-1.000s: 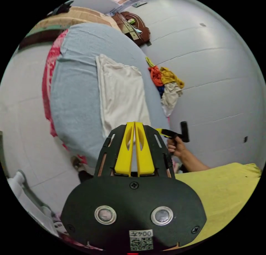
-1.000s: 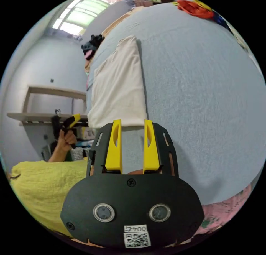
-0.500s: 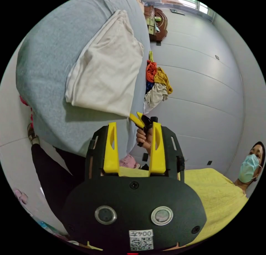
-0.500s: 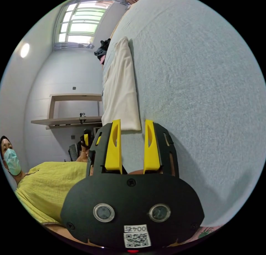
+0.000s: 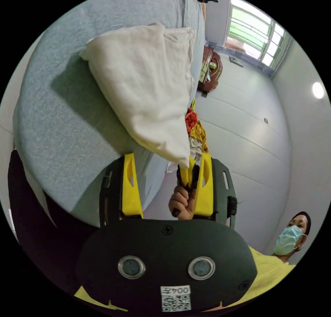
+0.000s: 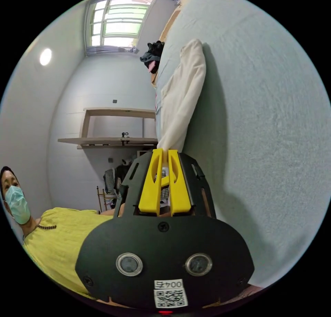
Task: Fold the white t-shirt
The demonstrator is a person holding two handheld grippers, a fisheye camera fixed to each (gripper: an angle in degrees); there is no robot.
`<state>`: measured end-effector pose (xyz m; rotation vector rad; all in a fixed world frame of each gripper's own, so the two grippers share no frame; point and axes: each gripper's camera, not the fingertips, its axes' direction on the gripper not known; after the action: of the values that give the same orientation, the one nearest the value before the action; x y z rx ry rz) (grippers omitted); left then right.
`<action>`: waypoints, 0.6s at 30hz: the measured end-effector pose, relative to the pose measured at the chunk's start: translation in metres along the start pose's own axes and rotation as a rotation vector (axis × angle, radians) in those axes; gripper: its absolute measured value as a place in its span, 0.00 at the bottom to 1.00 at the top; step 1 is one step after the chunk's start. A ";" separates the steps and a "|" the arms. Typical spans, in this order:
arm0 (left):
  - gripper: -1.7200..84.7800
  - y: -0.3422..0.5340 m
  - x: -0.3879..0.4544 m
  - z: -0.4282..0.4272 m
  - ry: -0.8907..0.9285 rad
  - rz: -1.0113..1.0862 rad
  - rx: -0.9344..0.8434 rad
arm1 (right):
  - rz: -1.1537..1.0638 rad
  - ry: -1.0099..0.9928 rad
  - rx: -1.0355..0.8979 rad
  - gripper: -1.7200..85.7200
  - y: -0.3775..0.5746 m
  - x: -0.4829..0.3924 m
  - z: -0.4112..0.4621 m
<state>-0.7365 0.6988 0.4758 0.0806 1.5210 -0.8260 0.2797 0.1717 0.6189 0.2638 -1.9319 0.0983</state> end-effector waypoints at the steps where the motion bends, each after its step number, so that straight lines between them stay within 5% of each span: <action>1: 0.30 0.001 0.001 0.000 0.021 0.001 0.019 | -0.003 -0.004 0.001 0.07 -0.003 -0.003 -0.002; 7: 0.28 0.005 0.004 -0.006 0.021 0.011 0.149 | -0.006 -0.016 -0.012 0.07 -0.020 0.006 -0.007; 11: 0.10 0.006 0.009 -0.021 -0.003 0.010 0.131 | 0.004 -0.051 -0.015 0.07 -0.027 0.026 -0.009; 18: 0.09 0.017 0.040 -0.042 0.006 0.024 0.107 | 0.082 -0.143 -0.040 0.18 -0.072 0.115 -0.016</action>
<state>-0.7690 0.7163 0.4287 0.1803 1.4782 -0.8887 0.2710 0.0891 0.7275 0.1688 -2.0851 0.0973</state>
